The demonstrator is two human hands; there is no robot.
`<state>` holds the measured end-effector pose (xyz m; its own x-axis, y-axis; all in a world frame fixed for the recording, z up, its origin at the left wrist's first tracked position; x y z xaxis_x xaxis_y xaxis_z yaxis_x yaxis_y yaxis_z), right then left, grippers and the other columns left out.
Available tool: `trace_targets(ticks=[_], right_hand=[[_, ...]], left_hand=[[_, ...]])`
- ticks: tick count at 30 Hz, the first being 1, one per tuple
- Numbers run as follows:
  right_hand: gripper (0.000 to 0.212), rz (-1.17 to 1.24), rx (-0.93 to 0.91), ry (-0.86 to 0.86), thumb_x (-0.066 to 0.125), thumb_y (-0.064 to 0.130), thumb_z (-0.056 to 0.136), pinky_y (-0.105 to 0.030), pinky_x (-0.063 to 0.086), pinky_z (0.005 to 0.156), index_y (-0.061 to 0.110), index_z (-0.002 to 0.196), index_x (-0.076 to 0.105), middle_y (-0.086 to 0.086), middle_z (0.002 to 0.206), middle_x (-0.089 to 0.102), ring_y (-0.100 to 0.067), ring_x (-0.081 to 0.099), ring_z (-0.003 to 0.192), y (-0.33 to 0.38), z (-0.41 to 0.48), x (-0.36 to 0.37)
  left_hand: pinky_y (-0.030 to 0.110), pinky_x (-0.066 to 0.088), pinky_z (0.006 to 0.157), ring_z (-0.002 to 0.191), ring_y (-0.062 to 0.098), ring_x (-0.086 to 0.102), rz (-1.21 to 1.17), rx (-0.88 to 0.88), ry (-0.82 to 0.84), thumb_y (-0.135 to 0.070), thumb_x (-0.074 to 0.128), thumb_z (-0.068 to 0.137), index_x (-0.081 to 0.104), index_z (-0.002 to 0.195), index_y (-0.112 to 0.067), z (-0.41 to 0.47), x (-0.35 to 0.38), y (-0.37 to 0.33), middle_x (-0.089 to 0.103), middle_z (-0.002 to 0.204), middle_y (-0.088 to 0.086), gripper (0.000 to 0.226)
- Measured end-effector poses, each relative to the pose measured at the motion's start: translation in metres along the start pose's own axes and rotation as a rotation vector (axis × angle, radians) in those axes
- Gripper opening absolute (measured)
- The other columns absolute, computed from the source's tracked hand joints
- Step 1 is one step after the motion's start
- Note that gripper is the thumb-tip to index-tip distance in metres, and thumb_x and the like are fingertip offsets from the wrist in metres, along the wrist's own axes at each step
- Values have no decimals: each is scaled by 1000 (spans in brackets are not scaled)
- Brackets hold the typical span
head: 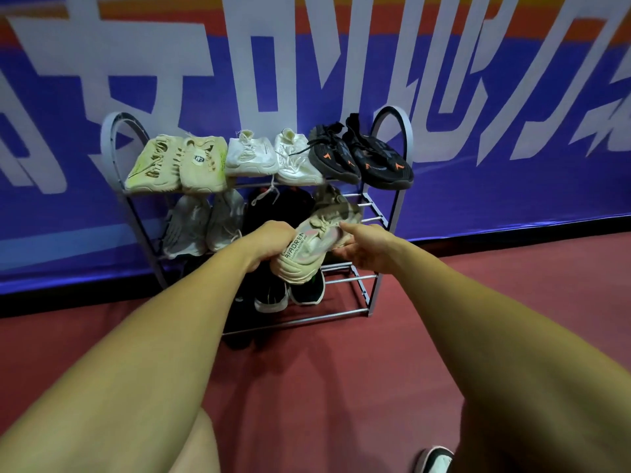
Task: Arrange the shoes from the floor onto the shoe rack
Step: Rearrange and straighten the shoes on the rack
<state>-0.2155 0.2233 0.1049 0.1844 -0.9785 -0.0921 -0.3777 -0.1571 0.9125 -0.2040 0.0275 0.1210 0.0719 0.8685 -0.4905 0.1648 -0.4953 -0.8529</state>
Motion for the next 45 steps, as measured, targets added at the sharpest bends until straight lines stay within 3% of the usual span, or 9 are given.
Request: trace_targets(ticks=[5, 11, 15, 17, 23, 30, 36, 40, 45], right_hand=[[21, 150, 8, -125, 58, 27, 97, -17, 32, 38, 7, 101, 59, -7, 66, 56, -10, 49, 47, -4, 6, -10], [22, 234, 46, -212, 64, 19, 90, -14, 31, 32, 11, 109, 57, -6, 75, 57, -9, 46, 44, -5, 10, -15], [31, 321, 39, -308, 58, 12, 83, -12, 27, 32, 10, 114, 57, -9, 92, 59, -5, 42, 28, -4, 13, -17], [28, 396, 38, -371, 56, 9, 84, -11, 28, 31, 9, 112, 57, -9, 95, 60, -7, 44, 38, -4, 11, -23], [27, 526, 37, -510, 62, 14, 86, -12, 33, 31, 5, 111, 61, -10, 95, 65, -14, 55, 54, -6, 9, -36], [12, 530, 113, -321, 61, 17, 83, -11, 28, 31, 13, 94, 56, -5, 91, 59, -5, 41, 36, -7, 10, -18], [7, 584, 131, -109, 56, 16, 87, -10, 22, 32, 15, 82, 51, -2, 74, 53, -1, 39, 34, -5, 7, 2], [7, 625, 180, 54, 53, 15, 89, -8, 23, 42, 9, 85, 54, -8, 63, 65, -3, 45, 42, -2, -5, 9], [23, 417, 242, 133, 60, 26, 81, -14, 32, 49, 10, 98, 60, -13, 94, 73, -8, 49, 43, -7, -7, 5]], left_hand=[[28, 41, 68, 73, 19, 55, 1, 22, 3, -9, 54, 84, 68, 87, -10, -4, 4, -7, 65, 83, 9, 15], [26, 44, 62, 68, 23, 63, -147, -167, -59, -21, 48, 87, 69, 78, -15, -1, -2, 14, 71, 82, 9, 24], [31, 46, 71, 87, 29, 69, -141, -160, -170, -42, 52, 78, 72, 87, -12, 5, -11, 16, 74, 99, 13, 37], [32, 45, 74, 95, 29, 67, -160, -195, -184, -58, 51, 81, 71, 104, -11, 5, -12, 19, 72, 107, 10, 56], [19, 28, 49, 73, 17, 59, -362, -304, -169, -70, 48, 80, 66, 111, -21, 3, -10, 21, 66, 90, 0, 61], [17, 29, 40, 62, 10, 55, -772, -346, -264, -48, 83, 65, 62, 119, -20, 9, 2, 15, 64, 93, 1, 64], [17, 26, 49, 60, 5, 48, -768, -390, -120, -43, 74, 82, 60, 107, -17, 8, 25, 4, 64, 101, 2, 39], [15, 25, 49, 61, 4, 51, -785, -440, -91, -41, 73, 83, 59, 121, -14, 7, 31, 6, 65, 97, 4, 49], [10, 24, 31, 54, 3, 49, -795, -384, -247, -37, 77, 75, 52, 132, -17, 20, 14, 13, 64, 95, -2, 65]])
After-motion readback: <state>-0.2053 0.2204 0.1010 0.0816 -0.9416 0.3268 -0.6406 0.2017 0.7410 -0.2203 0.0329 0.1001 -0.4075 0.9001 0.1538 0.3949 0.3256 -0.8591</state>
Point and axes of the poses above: each hand's wrist, its own z-axis towards the middle knuckle, its own x-axis out of the palm, y = z × x, the point moved 6 cm from there along z, towards the middle knuckle
